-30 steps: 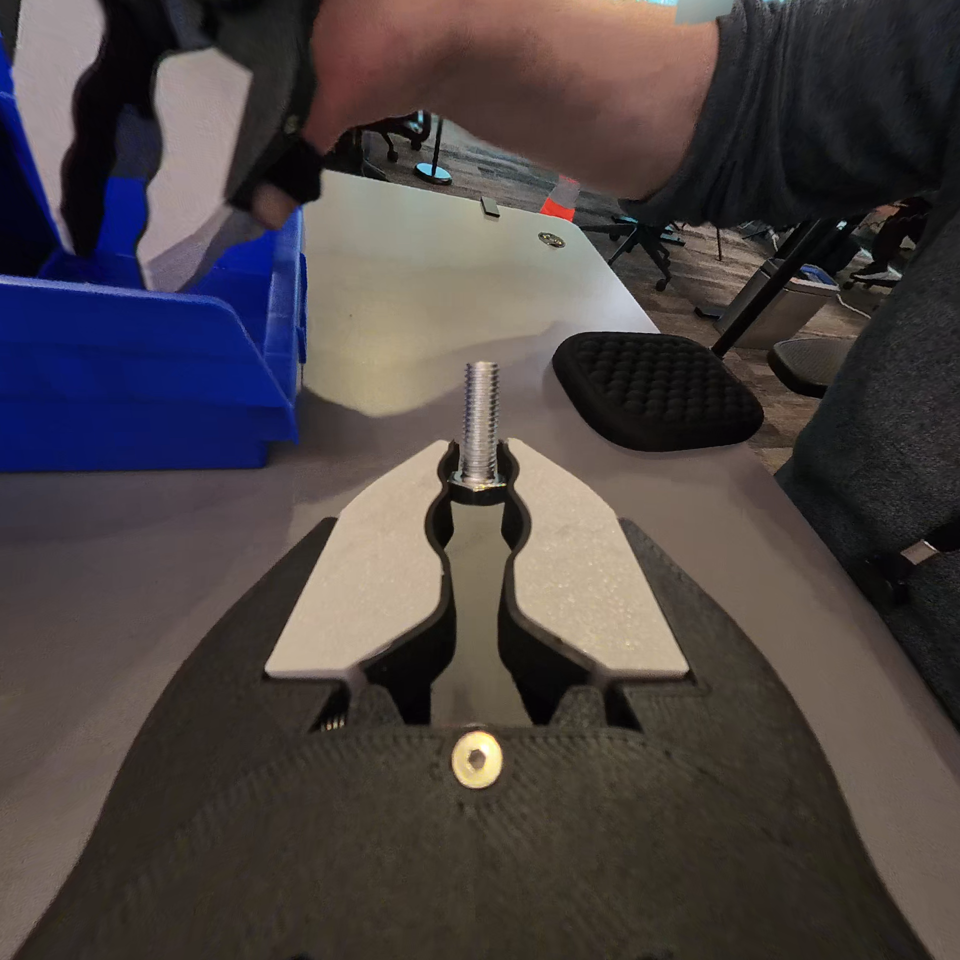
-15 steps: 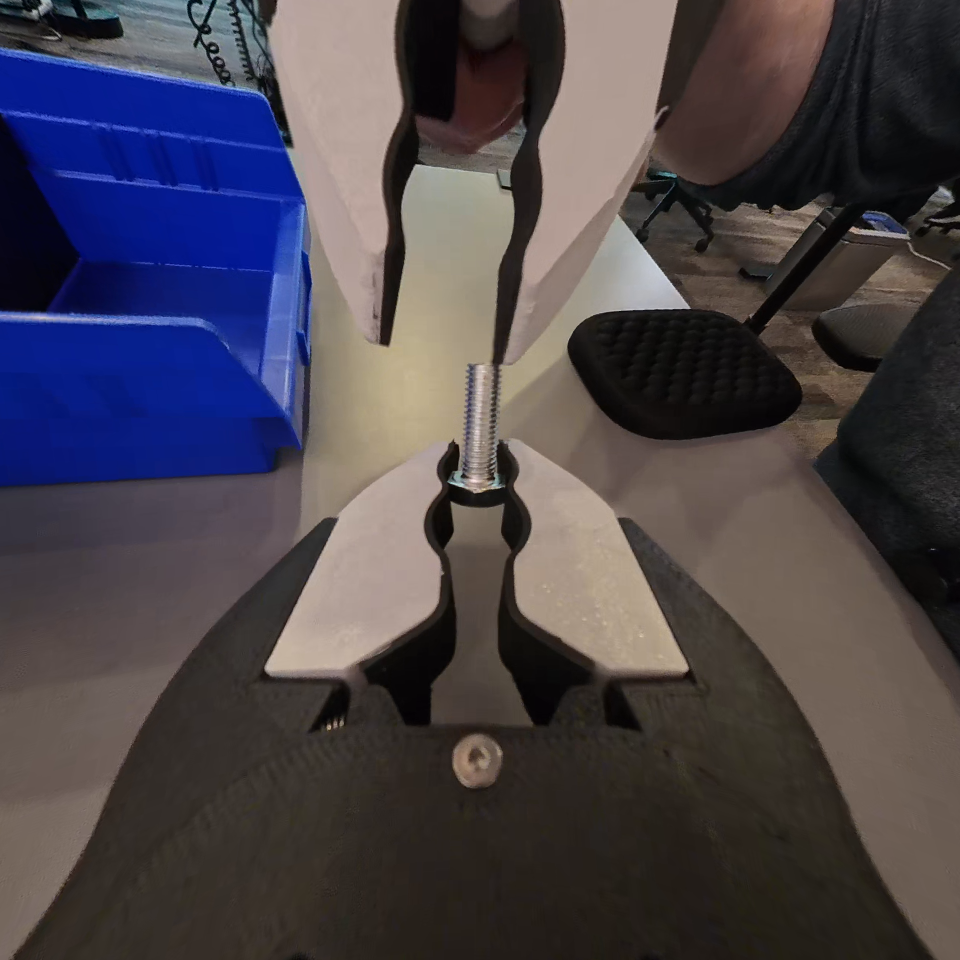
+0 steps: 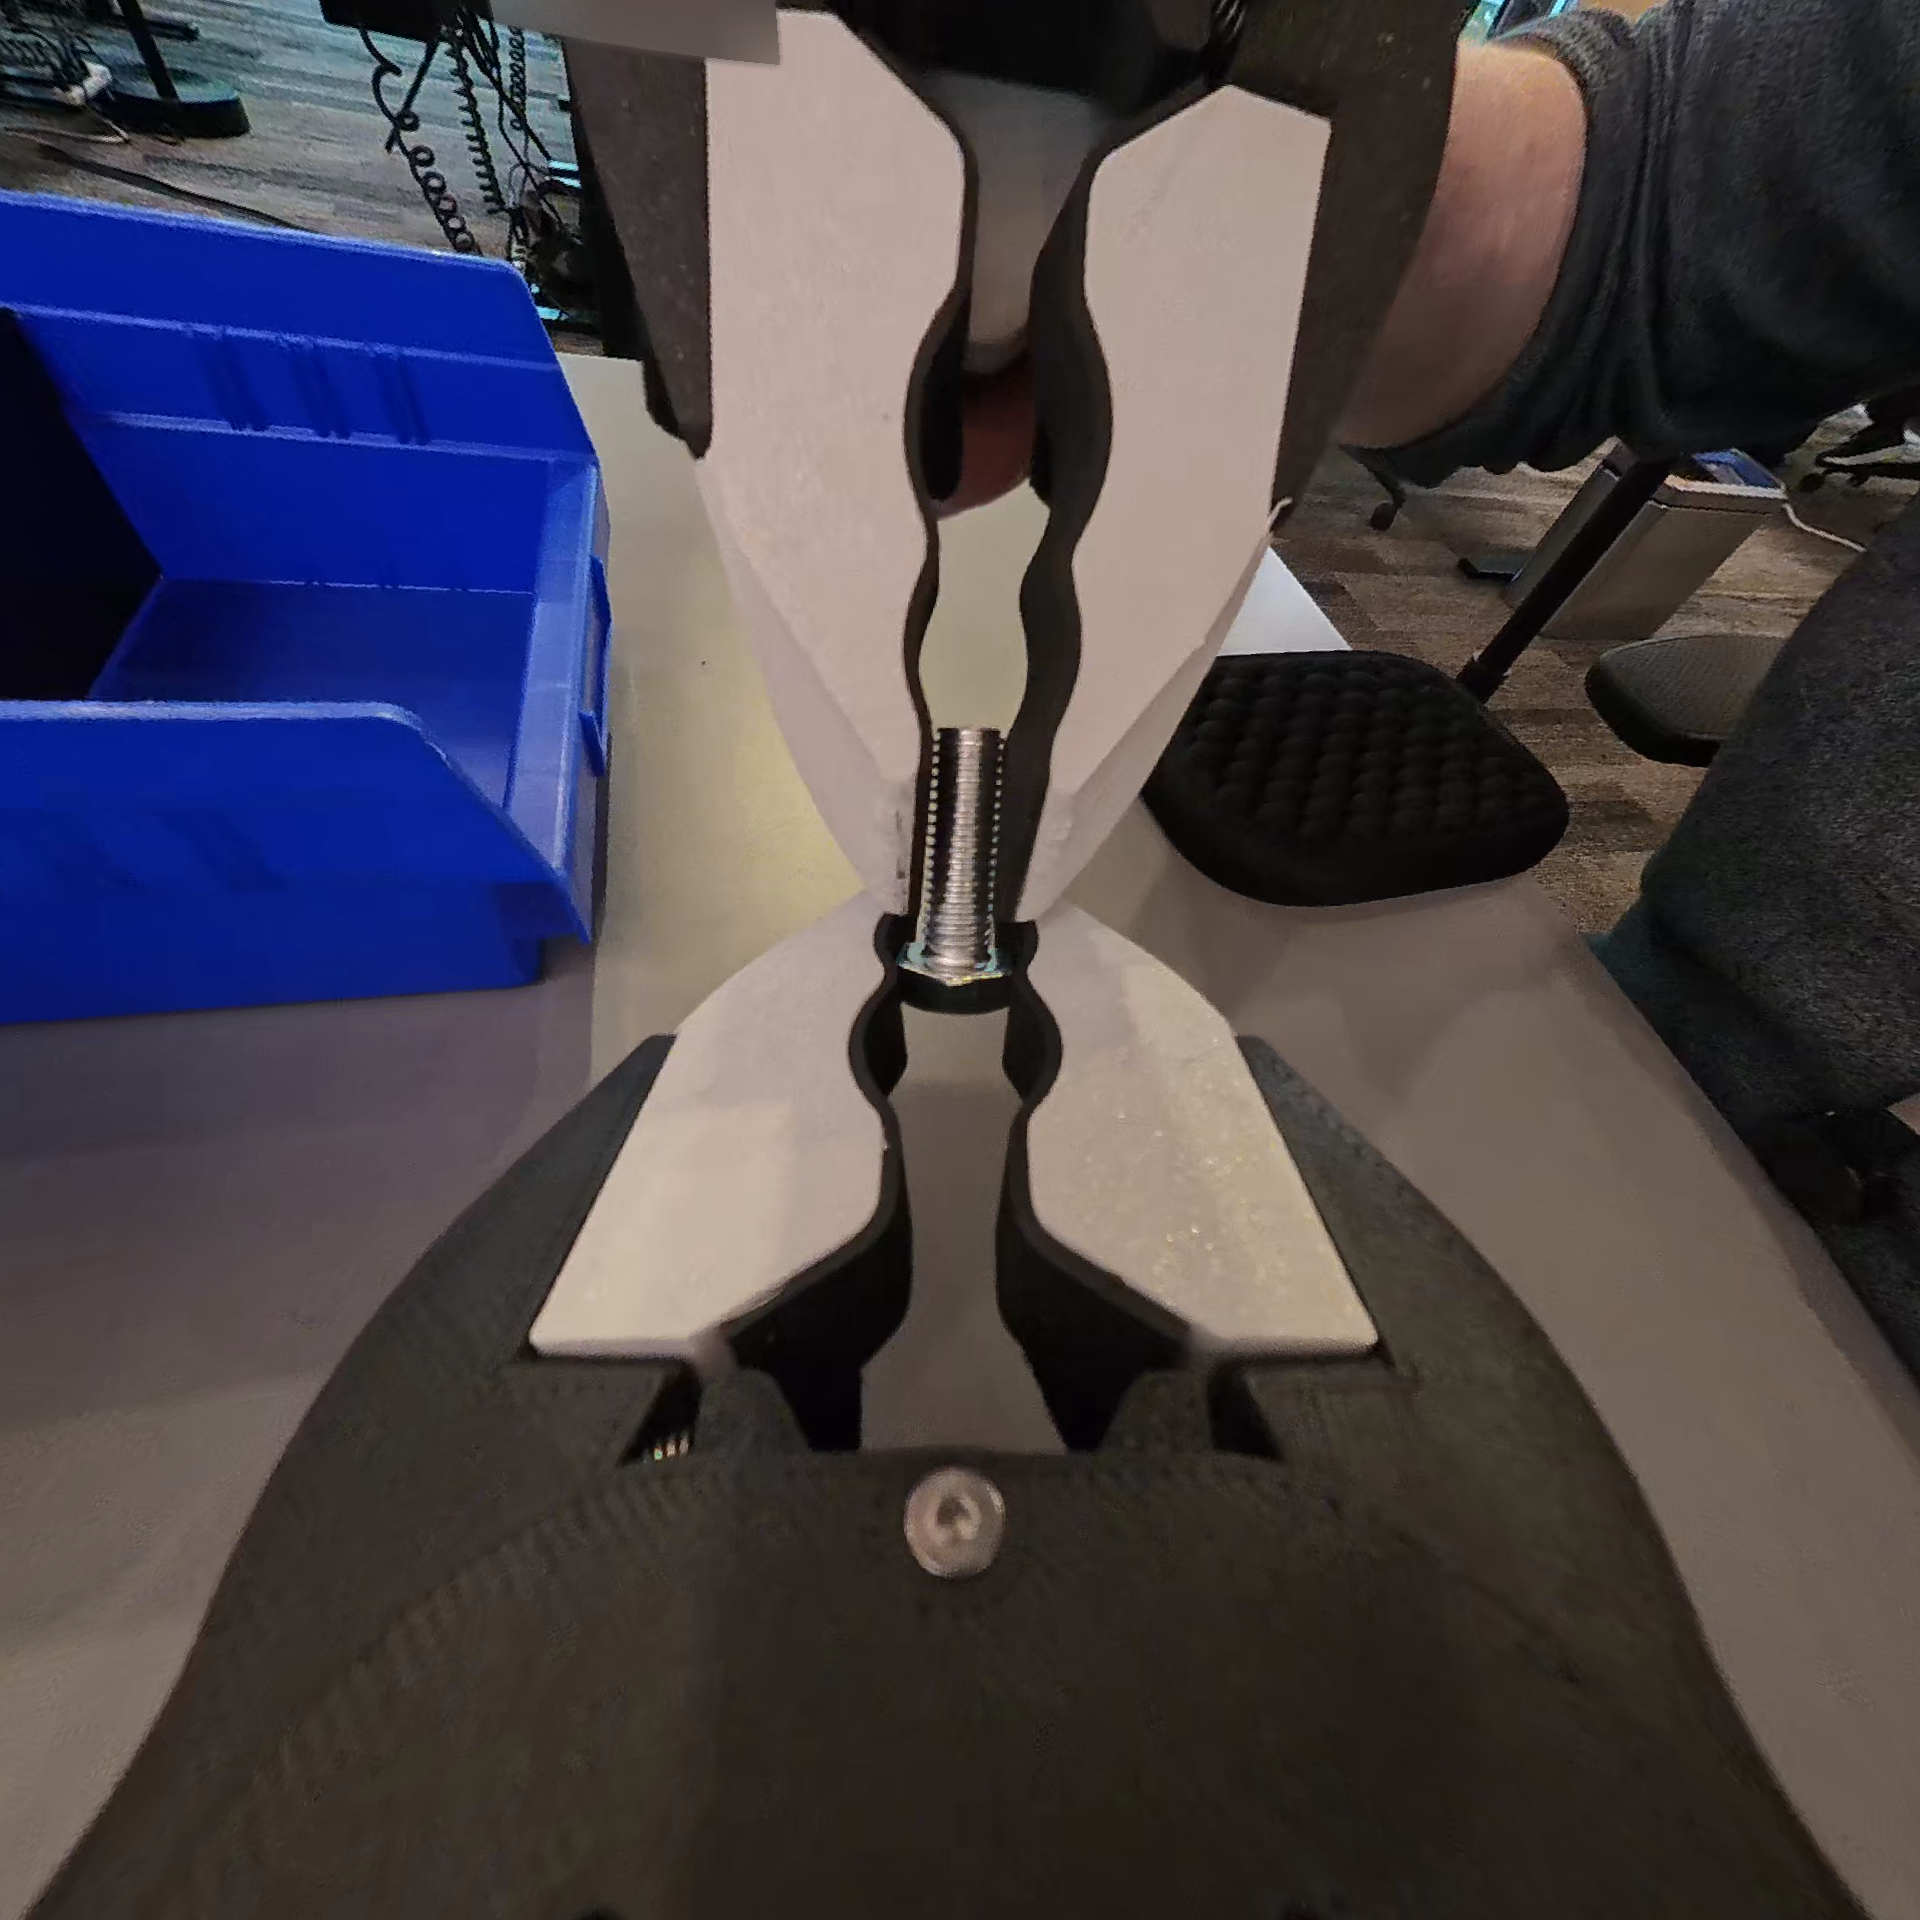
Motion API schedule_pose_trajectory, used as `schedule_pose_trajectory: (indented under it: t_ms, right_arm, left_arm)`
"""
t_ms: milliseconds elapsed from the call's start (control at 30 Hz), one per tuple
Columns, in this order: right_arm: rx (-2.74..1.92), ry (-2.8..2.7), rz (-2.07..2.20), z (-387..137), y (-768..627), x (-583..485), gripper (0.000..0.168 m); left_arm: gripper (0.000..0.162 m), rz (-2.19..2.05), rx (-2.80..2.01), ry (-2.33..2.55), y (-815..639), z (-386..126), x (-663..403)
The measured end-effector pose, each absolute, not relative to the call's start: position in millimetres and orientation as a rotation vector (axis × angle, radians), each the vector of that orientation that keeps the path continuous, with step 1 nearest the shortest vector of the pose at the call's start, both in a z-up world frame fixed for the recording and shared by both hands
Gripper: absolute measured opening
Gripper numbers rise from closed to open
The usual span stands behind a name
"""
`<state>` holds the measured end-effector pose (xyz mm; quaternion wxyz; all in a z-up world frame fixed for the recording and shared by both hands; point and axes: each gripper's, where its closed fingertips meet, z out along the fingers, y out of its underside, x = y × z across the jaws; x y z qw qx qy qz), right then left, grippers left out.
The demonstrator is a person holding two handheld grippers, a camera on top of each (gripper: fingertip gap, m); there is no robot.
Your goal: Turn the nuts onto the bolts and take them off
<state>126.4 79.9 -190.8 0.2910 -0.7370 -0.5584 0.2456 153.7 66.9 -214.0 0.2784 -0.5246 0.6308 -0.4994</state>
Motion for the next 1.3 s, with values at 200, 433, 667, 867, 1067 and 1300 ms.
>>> schedule_pose_trajectory:
  t_ms: [200, 433, 667, 867, 1067, 1300]
  right_arm:
    - [-1.956, -1.453, 0.656, -187, 80, 127, 0.010]
    - [-1.937, -1.373, 0.630, -171, 90, 140, 0.010]
    - [-1.927, -1.155, 0.488, -132, 146, 184, 0.010]
    - [-1.996, -0.927, 0.310, -126, 219, 238, 0.010]
    - [-2.153, -0.786, 0.254, -169, 276, 274, 0.010]
    - [-2.343, -0.816, 0.130, -223, 315, 287, 0.011]
  left_arm:
    - [0.015, -1.370, -1.392, 1.662, 67, -209, 155]
    - [0.040, -1.362, -1.419, 1.529, 86, -198, 154]
    - [0.033, -1.350, -1.481, 1.448, 107, -206, 151]
    - [0.030, -1.334, -1.518, 1.413, 116, -212, 150]
    - [0.030, -1.342, -1.543, 1.383, 124, -216, 148]
    - [0.030, -1.336, -1.557, 1.380, 127, -219, 147]
